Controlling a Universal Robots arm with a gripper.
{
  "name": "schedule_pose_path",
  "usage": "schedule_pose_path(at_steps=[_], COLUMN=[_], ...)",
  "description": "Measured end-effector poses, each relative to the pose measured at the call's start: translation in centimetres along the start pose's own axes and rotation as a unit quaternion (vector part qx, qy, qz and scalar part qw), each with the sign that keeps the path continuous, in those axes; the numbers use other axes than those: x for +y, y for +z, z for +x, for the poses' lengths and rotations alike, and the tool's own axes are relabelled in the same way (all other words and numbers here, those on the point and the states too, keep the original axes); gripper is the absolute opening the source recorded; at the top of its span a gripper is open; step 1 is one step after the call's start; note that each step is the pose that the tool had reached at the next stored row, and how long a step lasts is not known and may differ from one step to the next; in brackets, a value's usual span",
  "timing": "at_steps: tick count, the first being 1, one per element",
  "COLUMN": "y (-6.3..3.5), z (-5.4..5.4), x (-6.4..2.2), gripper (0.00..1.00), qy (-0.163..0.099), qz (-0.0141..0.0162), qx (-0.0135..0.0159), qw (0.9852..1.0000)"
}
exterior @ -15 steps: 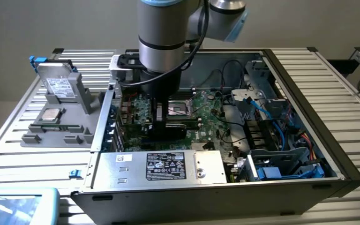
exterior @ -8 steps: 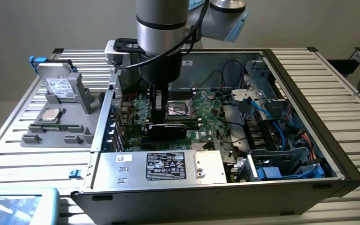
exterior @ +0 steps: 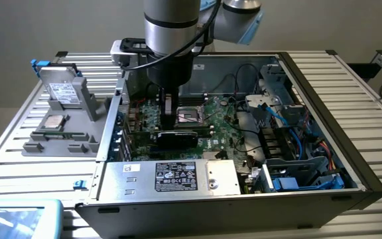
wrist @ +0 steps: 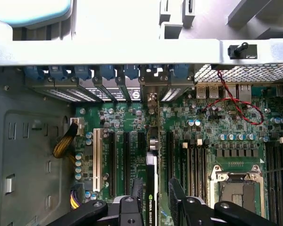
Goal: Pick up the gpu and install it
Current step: 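Press down on the gpu until it lock into place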
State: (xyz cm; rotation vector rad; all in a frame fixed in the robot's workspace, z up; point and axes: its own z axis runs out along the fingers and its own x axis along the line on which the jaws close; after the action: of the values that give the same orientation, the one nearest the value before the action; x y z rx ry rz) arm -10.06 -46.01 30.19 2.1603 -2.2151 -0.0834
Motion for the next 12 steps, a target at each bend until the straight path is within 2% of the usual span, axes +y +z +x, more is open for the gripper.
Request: schedule_pose_path(at_steps=[6, 8, 9, 12], y=[0.00, 0.00, 0.00, 0.00], z=[0.00, 0.00, 0.00, 0.00], x=[0.00, 0.00, 0.00, 0.00], gripper=[0.36, 0.28, 0.28, 0.12], qy=[0.000, 0.000, 0.000, 0.000], qz=[0.0000, 0.0000, 0.0000, 0.0000], qx=[0.0000, 0.0000, 0.0000, 0.0005], qw=[1.0000, 1.0000, 1.0000, 1.0000])
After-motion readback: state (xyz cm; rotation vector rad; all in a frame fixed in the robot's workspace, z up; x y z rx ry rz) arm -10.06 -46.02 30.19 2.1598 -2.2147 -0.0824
